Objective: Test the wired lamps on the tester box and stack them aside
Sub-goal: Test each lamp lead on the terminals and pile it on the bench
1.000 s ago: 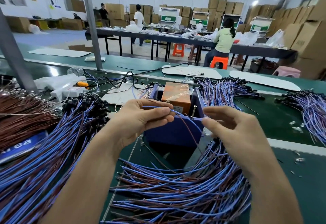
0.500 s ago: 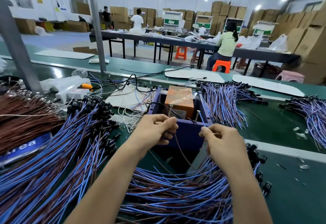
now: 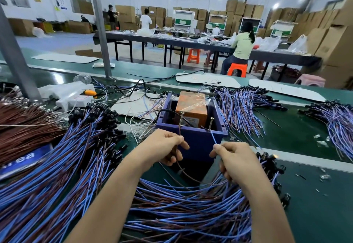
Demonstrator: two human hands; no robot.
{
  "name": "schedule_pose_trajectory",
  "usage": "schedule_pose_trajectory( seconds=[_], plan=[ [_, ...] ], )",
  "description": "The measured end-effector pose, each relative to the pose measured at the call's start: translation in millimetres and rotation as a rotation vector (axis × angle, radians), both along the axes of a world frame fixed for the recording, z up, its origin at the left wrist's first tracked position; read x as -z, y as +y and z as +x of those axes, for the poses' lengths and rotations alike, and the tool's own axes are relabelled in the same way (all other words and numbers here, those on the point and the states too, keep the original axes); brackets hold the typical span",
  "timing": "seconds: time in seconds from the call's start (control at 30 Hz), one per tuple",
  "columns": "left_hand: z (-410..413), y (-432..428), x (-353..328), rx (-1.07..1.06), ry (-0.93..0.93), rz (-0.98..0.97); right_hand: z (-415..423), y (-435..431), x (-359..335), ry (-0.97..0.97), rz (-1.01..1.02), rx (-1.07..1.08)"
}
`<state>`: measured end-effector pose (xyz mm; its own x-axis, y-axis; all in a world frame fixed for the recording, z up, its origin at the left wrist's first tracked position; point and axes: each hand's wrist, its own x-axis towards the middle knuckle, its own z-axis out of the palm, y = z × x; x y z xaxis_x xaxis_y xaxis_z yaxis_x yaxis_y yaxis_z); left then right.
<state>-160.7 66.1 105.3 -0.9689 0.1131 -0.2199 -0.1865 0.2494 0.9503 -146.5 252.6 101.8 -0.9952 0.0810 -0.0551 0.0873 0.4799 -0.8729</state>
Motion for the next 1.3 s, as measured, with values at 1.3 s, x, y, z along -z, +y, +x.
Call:
schedule_pose_trajectory(
  seconds=[1.3],
  plan=[
    [-16.2,-86.9,34.7,-0.23,0.013,-0.937,19.2,-20.5,-13.4,-0.152,0.101,-0.563]
  ],
)
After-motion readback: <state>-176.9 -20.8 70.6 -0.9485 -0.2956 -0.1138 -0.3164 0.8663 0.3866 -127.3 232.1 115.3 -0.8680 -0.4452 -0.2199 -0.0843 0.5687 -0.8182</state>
